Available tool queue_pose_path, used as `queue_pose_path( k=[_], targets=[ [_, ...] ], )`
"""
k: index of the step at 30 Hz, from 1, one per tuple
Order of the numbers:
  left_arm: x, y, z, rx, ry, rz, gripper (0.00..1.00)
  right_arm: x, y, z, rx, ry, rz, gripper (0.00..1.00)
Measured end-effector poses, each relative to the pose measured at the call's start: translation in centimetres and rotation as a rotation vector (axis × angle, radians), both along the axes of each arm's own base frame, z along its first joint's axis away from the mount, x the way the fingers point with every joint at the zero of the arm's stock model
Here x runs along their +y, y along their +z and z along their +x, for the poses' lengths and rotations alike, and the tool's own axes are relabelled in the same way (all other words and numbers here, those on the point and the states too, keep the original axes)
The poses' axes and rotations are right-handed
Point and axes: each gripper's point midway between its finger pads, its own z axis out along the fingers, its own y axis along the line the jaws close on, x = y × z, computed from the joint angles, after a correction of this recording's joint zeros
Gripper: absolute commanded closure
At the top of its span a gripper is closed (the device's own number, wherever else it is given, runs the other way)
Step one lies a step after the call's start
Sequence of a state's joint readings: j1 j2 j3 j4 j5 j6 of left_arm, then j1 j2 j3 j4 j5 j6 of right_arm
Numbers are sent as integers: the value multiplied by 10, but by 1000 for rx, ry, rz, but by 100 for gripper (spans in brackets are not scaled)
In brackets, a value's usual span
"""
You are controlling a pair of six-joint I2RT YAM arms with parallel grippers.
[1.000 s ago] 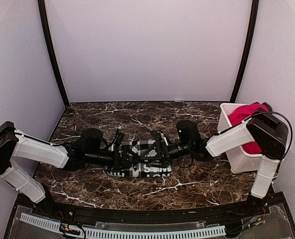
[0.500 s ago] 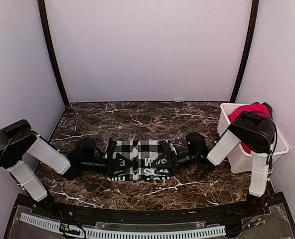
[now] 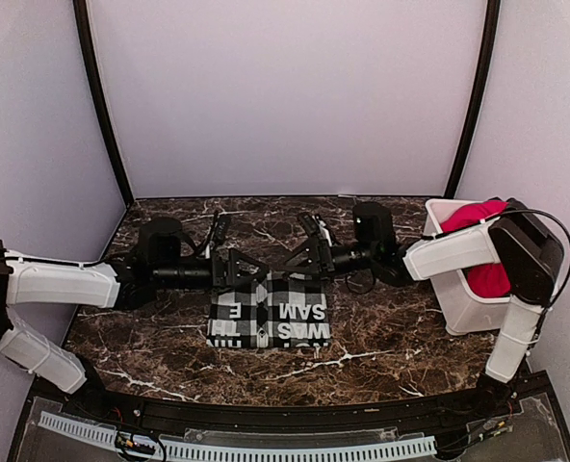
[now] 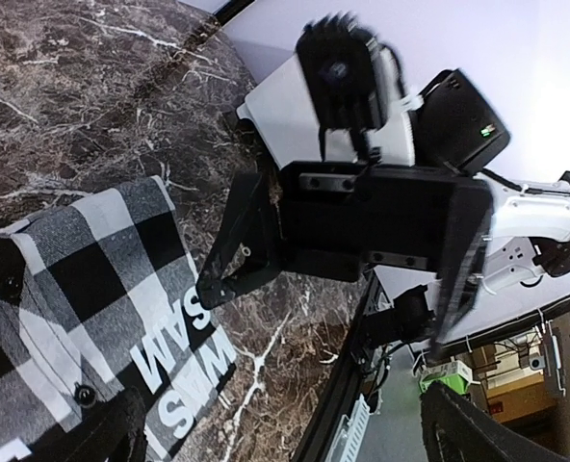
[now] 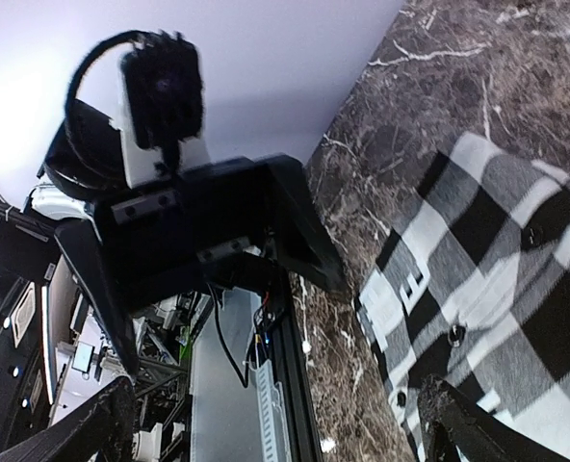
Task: Fold and stack the mixed laundry pile
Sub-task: Smooth out the square-folded shirt at the center of the board.
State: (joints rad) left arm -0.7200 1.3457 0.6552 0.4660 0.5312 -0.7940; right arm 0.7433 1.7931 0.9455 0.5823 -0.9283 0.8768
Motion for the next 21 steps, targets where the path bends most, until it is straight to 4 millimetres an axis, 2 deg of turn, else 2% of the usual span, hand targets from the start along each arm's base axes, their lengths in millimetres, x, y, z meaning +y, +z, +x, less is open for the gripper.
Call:
queue_pose_path(
  k=[2,3,6,8,10,14,21],
  targets=[
    [-9,-13,9,15,-5,17,1,13,9,13,-31,5,29,1],
    [-12,-25,13,34,-4,34,1,18,6,19,-33,7,32,1],
    [-11,-61,21,98,10,84,1,27,-25,29,16,4,-6,1],
    [-8,-78,25,126,20,102,1,27,-57,33,76,-8,-55,1],
    [-1,-93,28,151,39,117,1,24,-80,36,113,-22,-88,1],
    [22,-124,34,199,99,123,1,12,-102,39,131,-41,-100,1],
    [38,-125,33,183,133,98,1,-15,-104,31,129,-56,-77,1]
  ],
)
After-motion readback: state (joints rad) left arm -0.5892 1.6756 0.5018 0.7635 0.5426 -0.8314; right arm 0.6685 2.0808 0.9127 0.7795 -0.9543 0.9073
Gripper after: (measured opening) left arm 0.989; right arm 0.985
